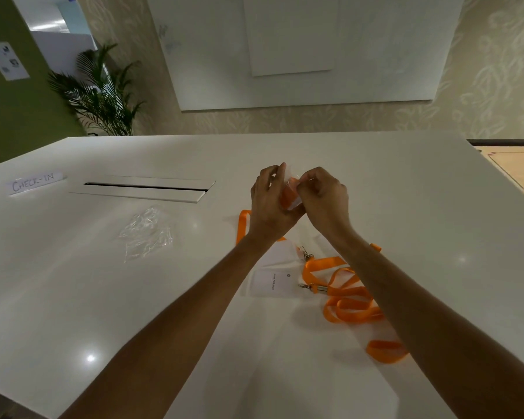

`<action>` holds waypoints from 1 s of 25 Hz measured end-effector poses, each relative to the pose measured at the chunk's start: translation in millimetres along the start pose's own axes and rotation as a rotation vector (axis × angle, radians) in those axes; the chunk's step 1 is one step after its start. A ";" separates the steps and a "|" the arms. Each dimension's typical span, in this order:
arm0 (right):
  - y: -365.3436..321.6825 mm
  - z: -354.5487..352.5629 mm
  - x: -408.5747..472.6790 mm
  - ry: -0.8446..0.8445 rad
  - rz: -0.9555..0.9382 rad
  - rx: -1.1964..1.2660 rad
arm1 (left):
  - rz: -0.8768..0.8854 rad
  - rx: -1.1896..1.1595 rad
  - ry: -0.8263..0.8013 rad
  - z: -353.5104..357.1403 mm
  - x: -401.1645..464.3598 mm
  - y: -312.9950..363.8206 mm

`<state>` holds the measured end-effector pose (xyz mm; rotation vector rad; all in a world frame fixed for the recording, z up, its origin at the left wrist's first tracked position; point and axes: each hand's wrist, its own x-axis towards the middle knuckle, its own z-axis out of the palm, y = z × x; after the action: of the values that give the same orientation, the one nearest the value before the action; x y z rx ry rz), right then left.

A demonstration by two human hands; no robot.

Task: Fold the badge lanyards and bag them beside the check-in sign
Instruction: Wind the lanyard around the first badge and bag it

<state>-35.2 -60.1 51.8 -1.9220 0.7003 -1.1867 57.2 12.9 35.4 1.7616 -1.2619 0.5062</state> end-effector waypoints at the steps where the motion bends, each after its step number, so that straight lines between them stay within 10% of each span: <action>1: 1.1 -0.3 -0.7 -0.023 -0.016 0.018 | -0.007 -0.019 0.006 0.0 -0.6 0.0; 14: 11.5 -8.8 5.5 -0.159 -0.128 -0.072 | -0.233 -0.202 -0.076 4.9 -7.0 -15.1; 25: 8.4 -10.7 12.5 -0.164 -0.175 -0.038 | -0.687 -0.866 -0.141 -28.7 -0.8 -25.8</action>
<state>-40.2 -77.7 54.0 -2.1196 0.4790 -1.1104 84.7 39.7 39.1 1.3373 -0.6984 -0.5066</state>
